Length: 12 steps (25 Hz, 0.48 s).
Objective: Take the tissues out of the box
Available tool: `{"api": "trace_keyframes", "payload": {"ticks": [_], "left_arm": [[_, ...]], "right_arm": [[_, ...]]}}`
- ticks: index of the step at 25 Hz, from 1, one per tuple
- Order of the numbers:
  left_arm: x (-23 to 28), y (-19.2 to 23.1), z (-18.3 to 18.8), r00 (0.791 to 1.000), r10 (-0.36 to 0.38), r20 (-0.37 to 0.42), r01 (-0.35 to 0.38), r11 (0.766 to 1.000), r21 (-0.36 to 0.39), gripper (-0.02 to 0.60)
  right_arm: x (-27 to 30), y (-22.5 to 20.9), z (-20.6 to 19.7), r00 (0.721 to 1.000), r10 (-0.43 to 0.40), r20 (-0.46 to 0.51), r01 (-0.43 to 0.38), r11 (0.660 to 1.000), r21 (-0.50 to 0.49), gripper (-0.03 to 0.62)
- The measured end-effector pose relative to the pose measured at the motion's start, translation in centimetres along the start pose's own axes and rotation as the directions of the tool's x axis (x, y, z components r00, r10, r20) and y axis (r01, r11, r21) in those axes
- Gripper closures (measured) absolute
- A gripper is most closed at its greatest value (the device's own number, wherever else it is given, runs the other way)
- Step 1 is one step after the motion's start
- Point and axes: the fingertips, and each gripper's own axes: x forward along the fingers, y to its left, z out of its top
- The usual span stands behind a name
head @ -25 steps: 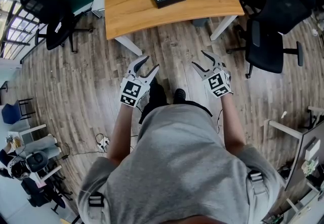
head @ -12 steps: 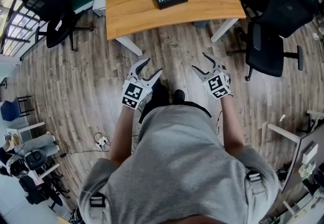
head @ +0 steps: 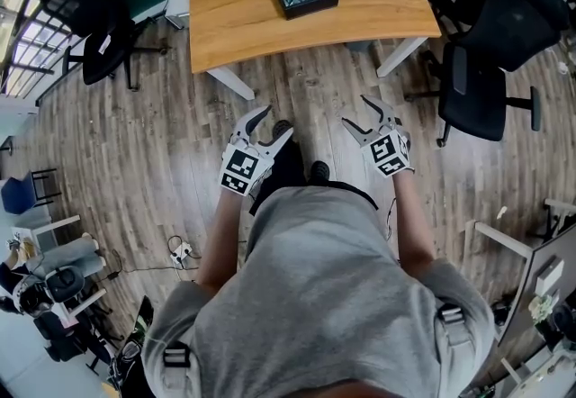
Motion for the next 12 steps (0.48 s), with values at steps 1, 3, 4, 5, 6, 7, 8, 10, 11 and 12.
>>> {"api": "trace_keyframes", "payload": {"ticks": [1,3,4,5,6,7,8,10,11,12], "left_arm": [[0.2,0.4,0.0,1.0,0.003,-0.001,-0.003,1.0,0.002,0.31],[0.5,1.3,0.2,1.0,0.007,0.001,-0.007,1.0,0.002,0.311],[0.7,1.7,0.4,1.0,0.009,0.004,-0.009,1.0,0.001,0.31],[0.9,2.1,0.6,1.0,0.009,0.007,-0.009,1.0,-0.001,0.311],[1.2,2.5,0.9,1.0,0.009,0.012,-0.008,1.0,-0.004,0.31],[1.5,2.9,1.3,1.0,0.007,0.018,-0.007,1.0,-0.007,0.311],[1.9,3.2,1.6,1.0,0.004,0.023,-0.004,1.0,-0.007,0.311],[2.4,3.8,1.9,1.0,-0.002,0.022,0.002,1.0,0.0,0.311],[2.6,4.1,1.9,1.0,-0.006,0.021,0.006,1.0,0.001,0.311],[2.7,4.4,2.1,1.0,-0.01,0.022,0.01,1.0,-0.001,0.311]], "right_arm": [[0.3,-0.2,0.0,1.0,-0.003,0.002,0.003,1.0,0.003,0.283],[0.6,-0.5,0.1,1.0,-0.01,0.002,0.01,1.0,0.01,0.283],[0.7,-0.7,0.3,1.0,-0.015,0.001,0.014,1.0,0.012,0.283],[0.8,-1.0,0.3,1.0,-0.019,-0.001,0.019,1.0,0.014,0.284],[0.9,-1.3,0.3,1.0,-0.023,-0.004,0.024,1.0,0.015,0.284],[1.0,-1.7,0.2,1.0,-0.03,-0.005,0.03,0.999,0.016,0.284],[1.1,-2.3,0.1,0.999,-0.04,-0.008,0.041,0.999,0.02,0.284],[1.1,-3.5,0.0,0.998,-0.066,-0.014,0.066,0.997,0.036,0.284],[1.1,-4.0,0.1,0.997,-0.078,-0.016,0.079,0.996,0.045,0.284],[1.2,-4.4,0.2,0.996,-0.089,-0.018,0.089,0.995,0.051,0.286]]}}
